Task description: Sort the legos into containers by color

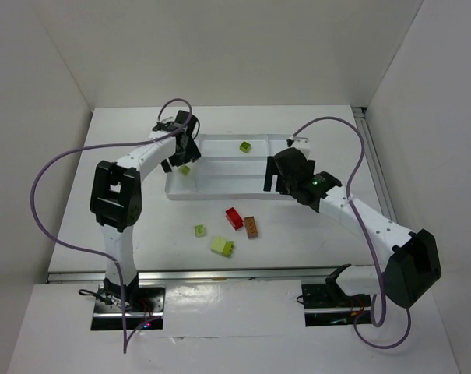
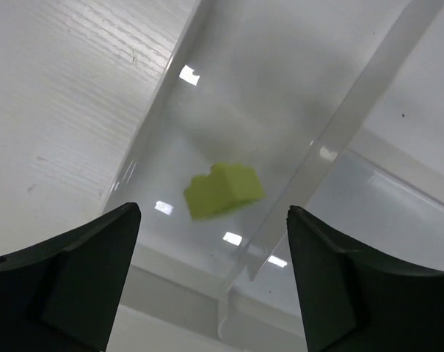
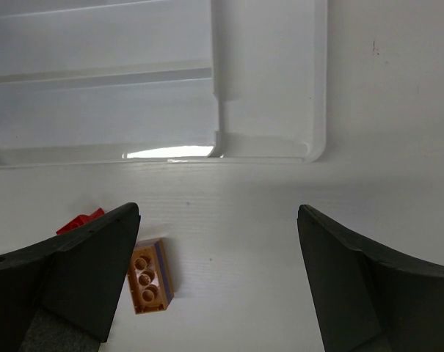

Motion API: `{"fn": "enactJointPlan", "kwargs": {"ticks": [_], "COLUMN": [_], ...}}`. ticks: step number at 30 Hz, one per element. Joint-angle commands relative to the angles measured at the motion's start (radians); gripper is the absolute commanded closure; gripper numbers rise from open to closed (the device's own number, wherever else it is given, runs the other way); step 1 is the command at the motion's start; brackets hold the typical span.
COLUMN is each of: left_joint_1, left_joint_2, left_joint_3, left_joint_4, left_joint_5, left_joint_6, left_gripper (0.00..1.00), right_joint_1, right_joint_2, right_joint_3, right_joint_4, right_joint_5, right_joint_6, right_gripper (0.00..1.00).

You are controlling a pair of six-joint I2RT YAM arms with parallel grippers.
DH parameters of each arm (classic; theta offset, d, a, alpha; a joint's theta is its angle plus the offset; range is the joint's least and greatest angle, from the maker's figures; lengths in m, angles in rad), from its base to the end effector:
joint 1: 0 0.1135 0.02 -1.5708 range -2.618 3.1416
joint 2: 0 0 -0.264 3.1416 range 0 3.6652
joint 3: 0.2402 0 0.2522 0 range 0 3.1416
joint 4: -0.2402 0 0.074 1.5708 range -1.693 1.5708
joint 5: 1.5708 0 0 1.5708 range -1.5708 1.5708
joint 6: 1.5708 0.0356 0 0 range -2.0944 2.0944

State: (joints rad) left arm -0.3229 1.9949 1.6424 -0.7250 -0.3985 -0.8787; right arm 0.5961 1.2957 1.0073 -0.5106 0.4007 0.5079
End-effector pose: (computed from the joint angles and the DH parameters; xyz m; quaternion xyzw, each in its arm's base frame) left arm 0.4120 -0.1233 0.2318 -0.3072 0.9008 0.0230 0.3059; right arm 0.2351 0.1427 0.2789 0.0348 0.9103 0.0364 0.4108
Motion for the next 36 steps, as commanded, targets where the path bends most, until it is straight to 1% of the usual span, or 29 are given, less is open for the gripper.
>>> {"fn": "enactJointPlan", "kwargs": {"ticks": [1, 3, 7, 8, 9, 10, 11, 13, 14, 15, 18, 19, 21, 22, 24, 25, 32, 33, 36], "left_joint_1": [-0.005, -0.036, -0.113, -0.154, -0.175, -0.223, -0.249, -0.303, -0.342, -0.358, -0.395, -0.395, -0.409, -0.418, -0.427, -0.427, -0.427, -0.427, -0.427], "left_joint_2": [0.037, 0.022, -0.114, -0.192, -0.233, -0.273, -0.348, -0.410, -0.432, -0.465, -0.487, -0.487, -0.452, -0.440, -0.407, -0.407, -0.393, -0.384, -0.384], "left_joint_3": [0.077, 0.077, -0.050, -0.137, -0.188, -0.240, -0.341, -0.435, -0.507, -0.541, -0.631, -0.641, -0.654, -0.667, -0.679, -0.679, -0.708, -0.699, -0.688], "left_joint_4": [-0.013, -0.024, -0.024, -0.024, -0.010, 0.010, 0.019, 0.028, 0.029, 0.029, 0.047, 0.056, 0.074, 0.075, 0.075, 0.075, 0.137, 0.137, 0.137], "left_joint_5": [0.029, 0.020, -0.008, -0.019, -0.019, -0.008, 0.001, 0.001, 0.001, 0.024, 0.024, 0.024, 0.039, 0.012, 0.012, 0.012, 0.042, 0.043, 0.043], "left_joint_6": [0.058, 0.067, 0.049, 0.025, 0.014, -0.002, -0.034, -0.080, -0.138, -0.160, -0.187, -0.187, -0.168, -0.181, -0.181, -0.190, -0.178, -0.178, -0.167], "left_gripper": [0.06, 0.04, 0.06, 0.08, 0.08, 0.08, 0.08, 0.06, 0.06, 0.06, 0.06, 0.06, 0.06, 0.06, 0.08, 0.14, 0.32, 0.39, 0.46], "right_joint_1": [0.007, 0.007, 0.007, 0.007, 0.007, 0.007, 0.007, 0.007, 0.007, 0.007, 0.007, 0.007, 0.007, 0.007, 0.007, 0.007, 0.007, 0.007, 0.007], "right_joint_2": [-0.055, -0.055, -0.075, -0.075, -0.084, -0.084, -0.093, -0.093, -0.104, -0.104, -0.115, -0.115, -0.105, -0.105, -0.105, -0.105, -0.096, -0.096, -0.084], "right_joint_3": [-0.001, -0.001, -0.015, -0.025, -0.026, -0.035, -0.035, -0.044, -0.044, -0.055, -0.065, -0.065, -0.065, -0.065, -0.056, -0.056, -0.067, -0.067, -0.056], "right_joint_4": [-0.028, -0.039, -0.039, -0.029, -0.029, -0.029, -0.029, -0.029, -0.029, -0.029, -0.029, -0.020, -0.020, -0.020, -0.031, -0.040, -0.040, -0.040, -0.040], "right_joint_5": [0.032, 0.032, 0.032, 0.018, 0.009, 0.009, 0.009, 0.009, 0.009, 0.009, -0.002, -0.002, -0.002, -0.002, 0.009, 0.009, 0.010, 0.010, 0.010], "right_joint_6": [0.009, 0.009, 0.009, 0.018, 0.018, 0.018, 0.018, 0.027, 0.027, 0.027, 0.037, 0.037, 0.037, 0.037, 0.037, 0.037, 0.037, 0.037, 0.037], "right_gripper": [0.05, 0.05, 0.05, 0.05, 0.05, 0.04, 0.04, 0.04, 0.03, 0.03, 0.03, 0.03, 0.01, 0.01, 0.01, 0.01, 0.01, 0.01, 0.01]}}
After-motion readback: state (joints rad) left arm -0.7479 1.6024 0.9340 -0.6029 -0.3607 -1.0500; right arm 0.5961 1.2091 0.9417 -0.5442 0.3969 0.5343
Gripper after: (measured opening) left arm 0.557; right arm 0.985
